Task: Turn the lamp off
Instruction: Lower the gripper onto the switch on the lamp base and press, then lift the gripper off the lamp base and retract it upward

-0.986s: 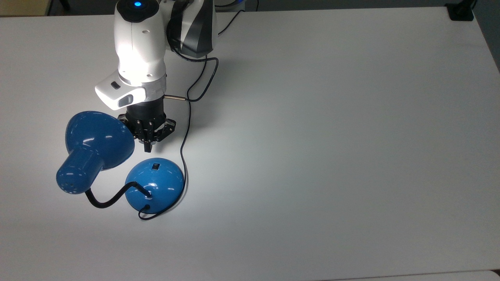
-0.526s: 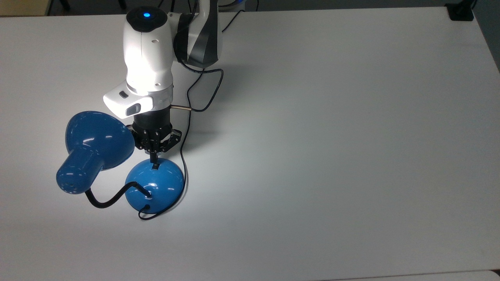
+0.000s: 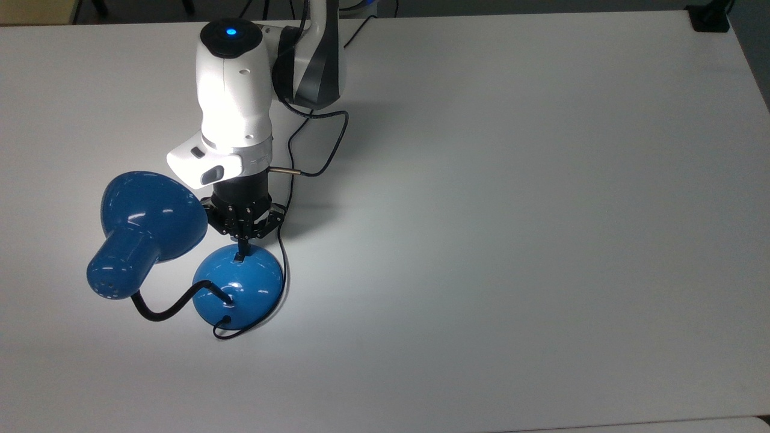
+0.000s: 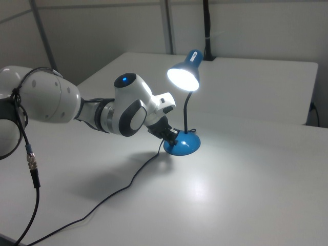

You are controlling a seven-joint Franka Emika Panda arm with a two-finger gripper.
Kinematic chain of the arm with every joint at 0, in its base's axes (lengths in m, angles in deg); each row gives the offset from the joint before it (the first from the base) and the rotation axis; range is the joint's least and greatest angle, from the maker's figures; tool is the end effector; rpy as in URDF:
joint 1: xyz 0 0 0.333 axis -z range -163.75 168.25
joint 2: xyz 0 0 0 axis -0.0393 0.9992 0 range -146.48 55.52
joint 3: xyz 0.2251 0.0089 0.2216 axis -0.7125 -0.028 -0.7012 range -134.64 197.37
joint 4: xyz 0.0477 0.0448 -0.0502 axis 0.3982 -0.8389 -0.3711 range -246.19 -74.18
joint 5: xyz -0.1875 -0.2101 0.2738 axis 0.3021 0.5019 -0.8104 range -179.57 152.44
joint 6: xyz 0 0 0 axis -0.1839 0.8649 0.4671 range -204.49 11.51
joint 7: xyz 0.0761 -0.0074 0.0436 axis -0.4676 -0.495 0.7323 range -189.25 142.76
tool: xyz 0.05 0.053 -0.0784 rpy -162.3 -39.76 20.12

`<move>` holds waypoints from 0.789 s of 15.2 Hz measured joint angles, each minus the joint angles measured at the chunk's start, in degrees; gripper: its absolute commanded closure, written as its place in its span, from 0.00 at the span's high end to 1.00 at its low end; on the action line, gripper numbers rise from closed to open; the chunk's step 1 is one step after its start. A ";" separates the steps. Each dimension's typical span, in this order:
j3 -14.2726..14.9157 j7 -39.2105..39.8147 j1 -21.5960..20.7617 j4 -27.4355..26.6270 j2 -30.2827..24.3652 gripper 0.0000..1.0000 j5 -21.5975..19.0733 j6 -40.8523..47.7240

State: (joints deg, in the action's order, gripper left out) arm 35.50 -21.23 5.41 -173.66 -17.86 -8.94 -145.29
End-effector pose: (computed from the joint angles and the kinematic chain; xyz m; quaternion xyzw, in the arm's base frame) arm 0.6832 -0.0791 0.3247 0.9761 -0.0049 0.2099 0.0567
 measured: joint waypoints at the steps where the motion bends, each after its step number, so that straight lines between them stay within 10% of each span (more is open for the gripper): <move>1: -0.18 -0.03 0.21 0.00 0.10 0.00 0.00 -0.46; 12: -1.94 -0.20 2.53 0.07 0.68 0.00 0.00 -1.38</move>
State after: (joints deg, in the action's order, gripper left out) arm 33.57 -21.43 7.94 -173.60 -17.18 -8.93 -146.67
